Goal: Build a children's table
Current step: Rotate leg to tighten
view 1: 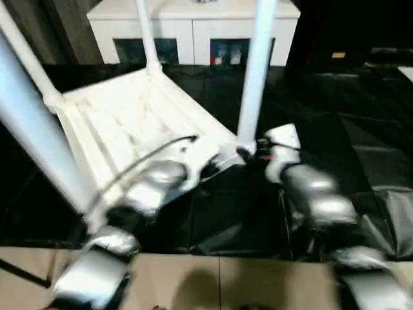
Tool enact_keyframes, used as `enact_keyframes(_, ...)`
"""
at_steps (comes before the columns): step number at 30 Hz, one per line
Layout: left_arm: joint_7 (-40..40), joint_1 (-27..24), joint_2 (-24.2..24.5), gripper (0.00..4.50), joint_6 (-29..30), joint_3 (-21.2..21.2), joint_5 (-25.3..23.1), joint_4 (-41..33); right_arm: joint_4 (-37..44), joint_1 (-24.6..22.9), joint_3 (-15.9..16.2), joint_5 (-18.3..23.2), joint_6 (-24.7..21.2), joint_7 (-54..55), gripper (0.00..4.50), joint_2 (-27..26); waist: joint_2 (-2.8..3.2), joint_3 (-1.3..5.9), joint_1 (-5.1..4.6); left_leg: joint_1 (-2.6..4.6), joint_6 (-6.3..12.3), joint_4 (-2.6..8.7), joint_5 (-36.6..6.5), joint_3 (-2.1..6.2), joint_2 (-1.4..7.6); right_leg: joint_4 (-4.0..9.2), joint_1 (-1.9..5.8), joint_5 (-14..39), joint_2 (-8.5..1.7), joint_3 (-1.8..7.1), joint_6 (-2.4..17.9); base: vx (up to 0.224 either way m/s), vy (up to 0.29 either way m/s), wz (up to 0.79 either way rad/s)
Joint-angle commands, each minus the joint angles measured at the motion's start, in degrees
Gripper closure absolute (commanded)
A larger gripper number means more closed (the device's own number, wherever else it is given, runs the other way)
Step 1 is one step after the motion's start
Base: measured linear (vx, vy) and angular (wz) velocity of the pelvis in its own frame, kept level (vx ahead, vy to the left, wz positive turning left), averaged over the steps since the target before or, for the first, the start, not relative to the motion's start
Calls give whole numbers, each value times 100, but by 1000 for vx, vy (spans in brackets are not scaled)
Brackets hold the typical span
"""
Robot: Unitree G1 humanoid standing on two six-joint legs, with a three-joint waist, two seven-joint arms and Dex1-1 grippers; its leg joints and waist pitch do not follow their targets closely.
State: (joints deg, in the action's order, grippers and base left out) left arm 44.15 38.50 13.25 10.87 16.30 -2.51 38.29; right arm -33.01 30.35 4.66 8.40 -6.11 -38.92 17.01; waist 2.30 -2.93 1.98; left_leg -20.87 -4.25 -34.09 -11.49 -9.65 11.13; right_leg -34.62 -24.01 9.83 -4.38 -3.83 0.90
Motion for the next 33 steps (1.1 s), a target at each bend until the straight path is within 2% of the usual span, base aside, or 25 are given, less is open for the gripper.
enact_keyframes(1,824,-200,226,450,-218,229,148,-327,291,-137,287,61,-13,-751,82,164,-65,416,62,-40,750,340,-665,15,155,336,430,327,-348,221,1632,0,0,0)
enact_keyframes(3,1472,-372,478,450,-310,369,328,-695,279,-178,332,63,40,-1062,82,330,-55,411,60,-19,732,347,-658,5,178,337,399,368,-351,227,1695,0,0,0)
enact_keyframes(4,1631,-420,562,450,-292,414,364,-805,243,-175,342,43,67,-1142,82,371,-72,408,70,-3,704,345,-673,-10,187,334,389,384,-342,230,1714,0,0,0)
enact_keyframes(5,1719,-463,634,450,-201,433,365,-915,241,-186,364,34,65,-1283,82,431,-62,407,85,14,687,347,-691,-12,198,322,377,396,-340,232,1729,0,0,0)
enact_keyframes(6,1773,-477,686,450,-170,430,359,-964,211,-178,415,1,44,-1409,82,477,-64,392,122,46,657,353,-770,-32,208,340,351,499,-337,236,1722,0,0,0)
enact_keyframes(7,1846,-499,751,450,-106,402,364,-1055,198,-174,523,-85,44,-1570,82,556,-40,387,168,70,612,355,-819,-44,212,336,330,553,-330,240,1711,0,0,0)
enact_keyframes(8,1894,-507,773,450,-89,387,382,-1090,196,-168,558,-116,45,-1596,82,569,-47,387,180,79,589,355,-839,-51,216,335,321,557,-327,242,1704,0,0,0)
enact_keyframes(11,2017,-536,853,450,-7,386,394,-1203,189,-129,549,-42,9,-1675,82,527,-64,393,207,47,497,362,-778,-53,212,306,355,523,-342,245,1636,0,0,0)
enact_keyframes(13,2090,-575,922,450,30,388,432,-1287,175,-106,548,26,-26,-1822,82,493,-91,403,210,30,504,354,-671,-50,201,285,376,406,-353,245,1605,0,0,0)
enact_keyframes(15,2095,-587,937,450,36,380,434,-1306,166,-102,545,34,-39,-1861,82,483,-85,410,214,15,546,338,-573,-50,190,274,383,316,-358,244,1607,0,0,0)
enact_keyframes(17,2109,-599,951,450,64,374,440,-1332,91,-73,517,34,-15,-1889,98,466,-70,414,218,14,570,330,-522,-51,187,273,382,283,-358,240,1615,0,0,0)
enact_keyframes(27,2108,-603,960,450,189,339,420,-1319,-169,-88,318,276,-33,-2018,171,266,-112,414,233,17,570,323,-526,-55,185,278,379,464,-357,234,1586,0,0,0)
enact_keyframes(31,2052,-630,930,450,287,306,447,-1333,-284,-122,281,289,2,-1933,175,165,-115,409,226,10,524,327,-546,-52,183,281,377,534,-355,234,1560,0,0,0)
enact_keyframes(33,1822,-612,815,450,348,238,424,-1219,-442,-73,145,237,59,-1378,176,-36,-104,400,207,13,468,336,-609,-52,190,297,360,627,-365,242,1547,0,0,0)
